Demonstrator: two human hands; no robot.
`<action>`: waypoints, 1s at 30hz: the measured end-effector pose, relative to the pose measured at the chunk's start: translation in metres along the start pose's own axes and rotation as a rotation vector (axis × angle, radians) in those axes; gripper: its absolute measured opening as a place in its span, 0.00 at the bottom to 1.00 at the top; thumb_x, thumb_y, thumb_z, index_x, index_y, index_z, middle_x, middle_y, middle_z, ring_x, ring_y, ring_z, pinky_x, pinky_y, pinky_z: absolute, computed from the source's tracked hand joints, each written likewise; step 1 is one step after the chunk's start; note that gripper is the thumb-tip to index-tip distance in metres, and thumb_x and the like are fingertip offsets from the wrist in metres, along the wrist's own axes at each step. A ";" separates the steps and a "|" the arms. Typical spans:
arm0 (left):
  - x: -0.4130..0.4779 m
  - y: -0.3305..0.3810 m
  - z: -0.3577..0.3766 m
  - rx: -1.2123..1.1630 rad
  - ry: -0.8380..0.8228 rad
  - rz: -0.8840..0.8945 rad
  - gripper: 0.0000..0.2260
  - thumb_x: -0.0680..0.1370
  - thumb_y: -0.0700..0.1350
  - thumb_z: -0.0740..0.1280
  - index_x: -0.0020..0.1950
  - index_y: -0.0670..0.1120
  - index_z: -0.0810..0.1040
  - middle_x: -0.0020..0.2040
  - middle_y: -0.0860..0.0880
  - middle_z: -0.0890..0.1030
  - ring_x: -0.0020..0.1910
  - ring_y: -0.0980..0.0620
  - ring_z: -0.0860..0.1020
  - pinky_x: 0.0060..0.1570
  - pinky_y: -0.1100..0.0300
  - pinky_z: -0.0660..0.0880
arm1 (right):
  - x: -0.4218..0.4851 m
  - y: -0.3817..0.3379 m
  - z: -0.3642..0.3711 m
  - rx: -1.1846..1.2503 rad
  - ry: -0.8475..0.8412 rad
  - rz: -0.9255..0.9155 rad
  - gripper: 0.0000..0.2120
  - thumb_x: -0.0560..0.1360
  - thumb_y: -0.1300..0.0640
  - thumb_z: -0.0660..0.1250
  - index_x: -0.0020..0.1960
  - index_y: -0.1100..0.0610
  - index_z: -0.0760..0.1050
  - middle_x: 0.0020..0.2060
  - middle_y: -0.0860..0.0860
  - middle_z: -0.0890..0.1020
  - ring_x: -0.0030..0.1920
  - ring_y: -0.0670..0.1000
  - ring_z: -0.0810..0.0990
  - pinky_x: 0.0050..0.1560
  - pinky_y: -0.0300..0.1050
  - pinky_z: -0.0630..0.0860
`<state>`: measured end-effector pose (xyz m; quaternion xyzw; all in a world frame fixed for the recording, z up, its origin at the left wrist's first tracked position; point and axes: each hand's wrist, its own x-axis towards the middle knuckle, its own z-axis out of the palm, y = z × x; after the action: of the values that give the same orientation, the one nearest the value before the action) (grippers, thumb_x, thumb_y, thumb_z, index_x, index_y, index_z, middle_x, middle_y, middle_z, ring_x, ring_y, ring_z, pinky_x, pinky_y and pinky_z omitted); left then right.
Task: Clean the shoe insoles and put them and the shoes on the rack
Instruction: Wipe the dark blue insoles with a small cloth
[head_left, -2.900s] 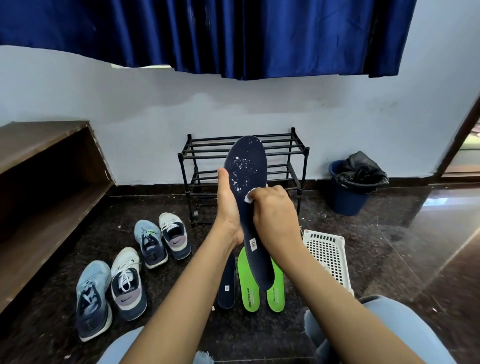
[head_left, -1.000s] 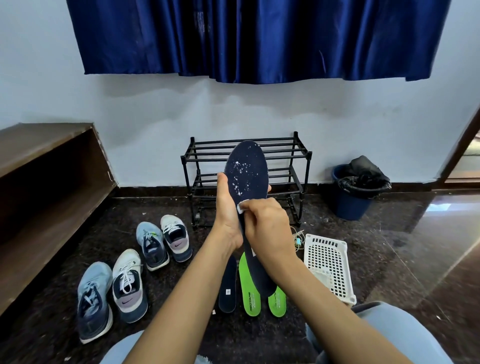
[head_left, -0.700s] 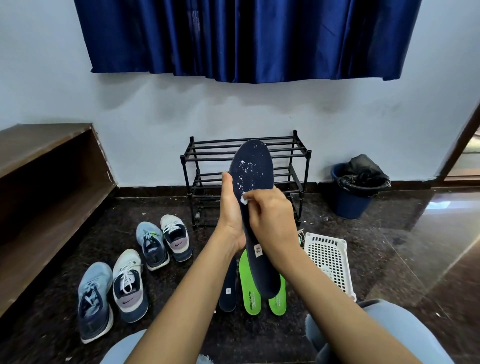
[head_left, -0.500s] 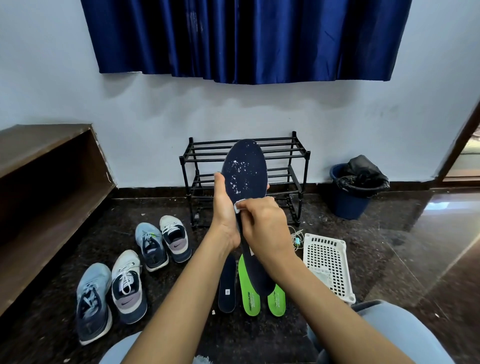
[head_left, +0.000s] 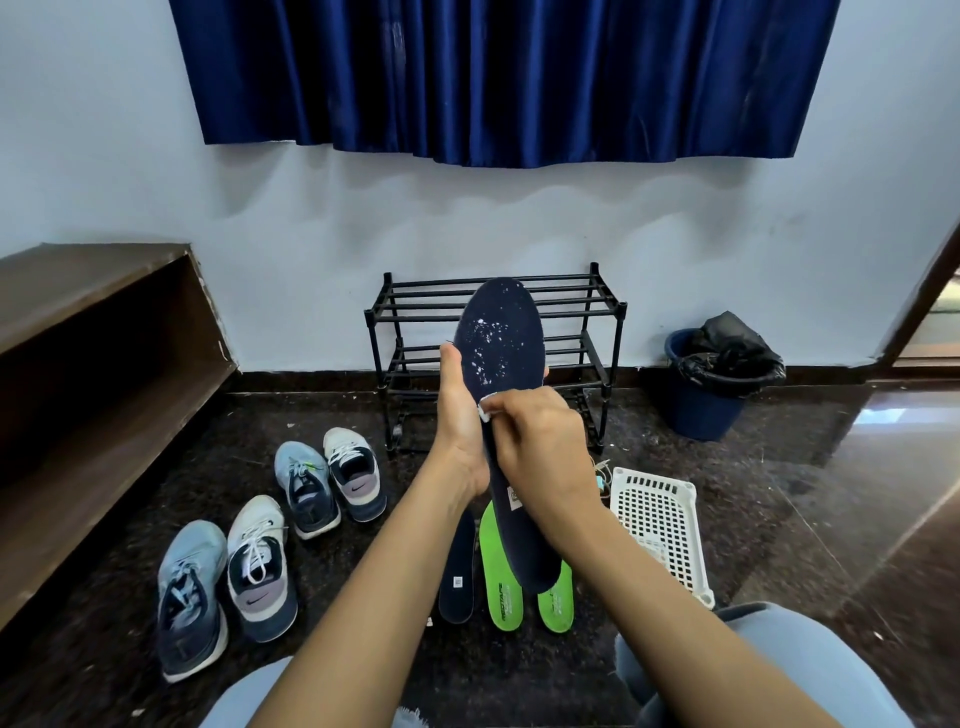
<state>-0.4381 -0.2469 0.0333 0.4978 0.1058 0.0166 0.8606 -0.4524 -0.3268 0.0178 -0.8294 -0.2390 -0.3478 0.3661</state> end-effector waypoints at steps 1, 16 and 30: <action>-0.002 0.000 0.001 0.008 -0.002 0.004 0.38 0.79 0.68 0.46 0.65 0.38 0.77 0.61 0.38 0.80 0.63 0.40 0.78 0.62 0.52 0.75 | 0.003 0.001 0.000 0.004 -0.003 0.004 0.09 0.66 0.67 0.65 0.42 0.60 0.82 0.37 0.53 0.83 0.40 0.56 0.80 0.46 0.38 0.69; -0.002 -0.001 0.001 -0.041 -0.019 -0.015 0.36 0.79 0.68 0.48 0.65 0.41 0.78 0.62 0.41 0.80 0.62 0.43 0.78 0.64 0.53 0.74 | 0.008 0.005 -0.003 0.025 -0.043 0.036 0.10 0.68 0.67 0.62 0.43 0.59 0.80 0.37 0.53 0.82 0.41 0.55 0.79 0.43 0.36 0.68; -0.004 0.000 0.000 -0.014 -0.003 -0.032 0.36 0.79 0.68 0.48 0.64 0.41 0.79 0.60 0.41 0.82 0.59 0.44 0.80 0.59 0.54 0.76 | 0.005 0.006 0.002 0.050 -0.033 0.072 0.10 0.68 0.66 0.62 0.43 0.58 0.80 0.38 0.52 0.82 0.43 0.54 0.79 0.45 0.39 0.71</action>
<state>-0.4415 -0.2474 0.0340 0.4899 0.1123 0.0030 0.8645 -0.4449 -0.3284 0.0180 -0.8338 -0.2237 -0.3145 0.3948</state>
